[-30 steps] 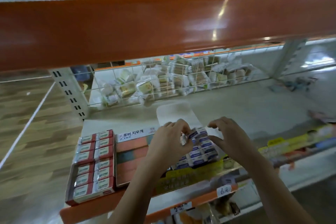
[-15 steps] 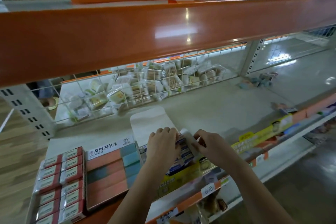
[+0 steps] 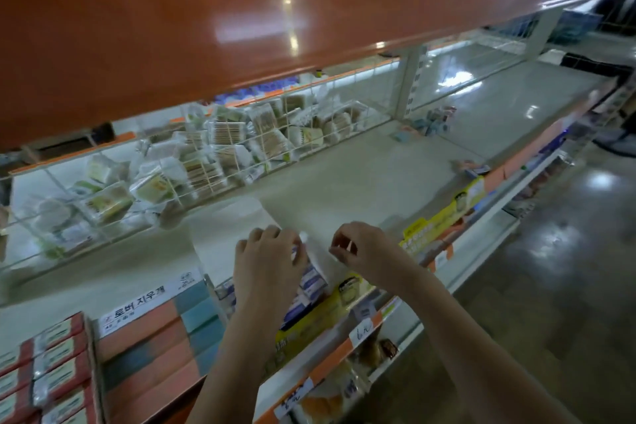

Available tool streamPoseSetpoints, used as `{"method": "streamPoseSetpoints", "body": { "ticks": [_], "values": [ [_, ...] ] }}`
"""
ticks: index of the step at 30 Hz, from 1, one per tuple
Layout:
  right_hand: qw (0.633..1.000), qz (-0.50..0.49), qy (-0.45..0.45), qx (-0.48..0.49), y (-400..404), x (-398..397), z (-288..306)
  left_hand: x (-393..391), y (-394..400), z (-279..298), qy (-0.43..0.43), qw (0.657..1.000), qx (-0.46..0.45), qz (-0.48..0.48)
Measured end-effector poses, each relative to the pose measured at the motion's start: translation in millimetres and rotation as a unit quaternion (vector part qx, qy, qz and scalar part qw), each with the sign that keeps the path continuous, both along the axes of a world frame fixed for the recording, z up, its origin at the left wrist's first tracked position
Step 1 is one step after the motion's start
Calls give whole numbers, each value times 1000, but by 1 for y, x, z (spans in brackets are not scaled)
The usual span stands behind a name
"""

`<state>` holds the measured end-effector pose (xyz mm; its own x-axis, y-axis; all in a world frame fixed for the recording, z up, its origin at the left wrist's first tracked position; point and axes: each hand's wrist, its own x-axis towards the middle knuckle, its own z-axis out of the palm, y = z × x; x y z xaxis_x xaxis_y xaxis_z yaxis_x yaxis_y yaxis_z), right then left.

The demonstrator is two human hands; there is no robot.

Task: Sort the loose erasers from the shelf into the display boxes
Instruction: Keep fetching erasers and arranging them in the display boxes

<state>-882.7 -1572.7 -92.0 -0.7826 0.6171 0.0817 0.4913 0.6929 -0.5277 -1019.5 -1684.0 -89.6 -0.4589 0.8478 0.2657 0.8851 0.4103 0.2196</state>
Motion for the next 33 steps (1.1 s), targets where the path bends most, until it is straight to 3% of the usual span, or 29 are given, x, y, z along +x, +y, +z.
{"method": "streamPoseSetpoints", "body": {
  "ticks": [4, 10, 17, 24, 31, 33],
  "values": [
    [997, -43, 17, 60, 28, 31, 12, 26, 31, 22, -1, 994, 87, -72],
    [987, -109, -27, 118, 90, 98, 19, 88, 103, 31, 4, 982, 104, -159],
    [979, -160, -85, 93, 180, 187, 5, 161, 214, 2, 36, 985, 21, -165],
    [985, -137, -77, 74, 266, 244, -1, 204, 309, -21, 35, 987, -45, -152],
    [991, -108, -51, 67, 348, 241, -5, 192, 383, -33, -32, 990, -71, -116],
    [991, -95, -59, 69, 374, 232, -6, 186, 399, -36, -97, 987, -72, -103]
  ]
}}
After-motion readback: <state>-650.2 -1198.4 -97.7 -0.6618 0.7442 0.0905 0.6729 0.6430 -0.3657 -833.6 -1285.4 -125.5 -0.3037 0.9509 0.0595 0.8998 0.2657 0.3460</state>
